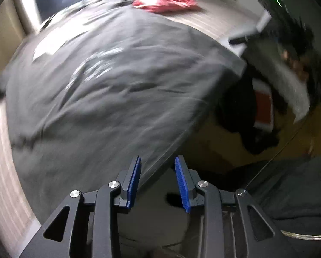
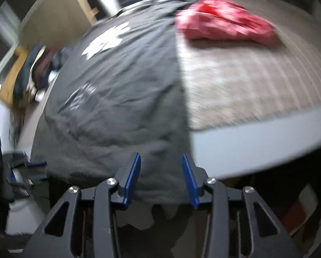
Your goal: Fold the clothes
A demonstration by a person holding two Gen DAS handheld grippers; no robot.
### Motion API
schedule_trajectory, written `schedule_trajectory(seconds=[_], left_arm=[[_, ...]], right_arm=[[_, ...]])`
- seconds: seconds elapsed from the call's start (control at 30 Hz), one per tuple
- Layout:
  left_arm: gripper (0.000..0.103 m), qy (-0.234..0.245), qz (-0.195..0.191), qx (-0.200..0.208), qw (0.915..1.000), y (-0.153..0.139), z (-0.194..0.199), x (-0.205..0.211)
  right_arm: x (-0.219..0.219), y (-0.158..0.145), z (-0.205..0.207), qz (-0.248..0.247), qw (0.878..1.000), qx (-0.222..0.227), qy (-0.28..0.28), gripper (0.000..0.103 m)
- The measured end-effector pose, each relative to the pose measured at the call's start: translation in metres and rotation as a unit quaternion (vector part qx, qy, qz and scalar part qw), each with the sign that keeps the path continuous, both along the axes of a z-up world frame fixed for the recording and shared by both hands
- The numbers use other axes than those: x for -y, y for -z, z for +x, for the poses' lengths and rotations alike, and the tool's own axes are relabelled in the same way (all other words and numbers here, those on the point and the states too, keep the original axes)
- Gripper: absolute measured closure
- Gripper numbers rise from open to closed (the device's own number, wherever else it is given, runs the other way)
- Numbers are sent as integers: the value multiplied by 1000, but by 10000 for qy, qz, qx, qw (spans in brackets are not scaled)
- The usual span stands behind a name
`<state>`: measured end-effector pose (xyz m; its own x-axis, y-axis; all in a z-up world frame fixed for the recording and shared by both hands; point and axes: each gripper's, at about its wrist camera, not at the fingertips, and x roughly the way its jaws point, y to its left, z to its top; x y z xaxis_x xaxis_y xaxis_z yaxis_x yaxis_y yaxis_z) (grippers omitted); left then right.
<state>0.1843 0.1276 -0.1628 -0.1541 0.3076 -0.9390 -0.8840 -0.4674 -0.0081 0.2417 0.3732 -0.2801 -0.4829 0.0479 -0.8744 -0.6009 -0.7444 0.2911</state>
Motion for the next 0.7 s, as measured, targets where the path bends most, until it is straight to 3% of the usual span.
schedule_trajectory(seconds=[0.1, 0.33, 0.37, 0.43, 0.53, 0.6, 0.7], left_arm=[[72, 300, -259, -248, 9989, 8, 6, -17], [73, 617, -584, -429, 9955, 18, 6, -35], [76, 624, -606, -443, 9952, 18, 5, -36], [90, 527, -503, -308, 9969, 12, -1, -34], [98, 360, -313, -61, 9988, 1, -12, -29], [98, 249, -187, 103, 9995, -6, -19, -26], [98, 82, 4, 349, 9994, -17, -30, -21]], right_arm=[[-10, 14, 27, -412, 9983, -133, 384, 63], [-20, 44, 40, -988, 9928, -215, 643, 63], [-22, 47, 41, -1083, 9917, -211, 657, 63], [-21, 51, 41, -1256, 9899, -247, 613, 64], [-18, 51, 40, -1547, 9859, -360, 528, 93], [-17, 48, 40, -1699, 9830, -496, 483, 95], [-21, 22, 37, -1812, 9769, -1038, 456, 95]])
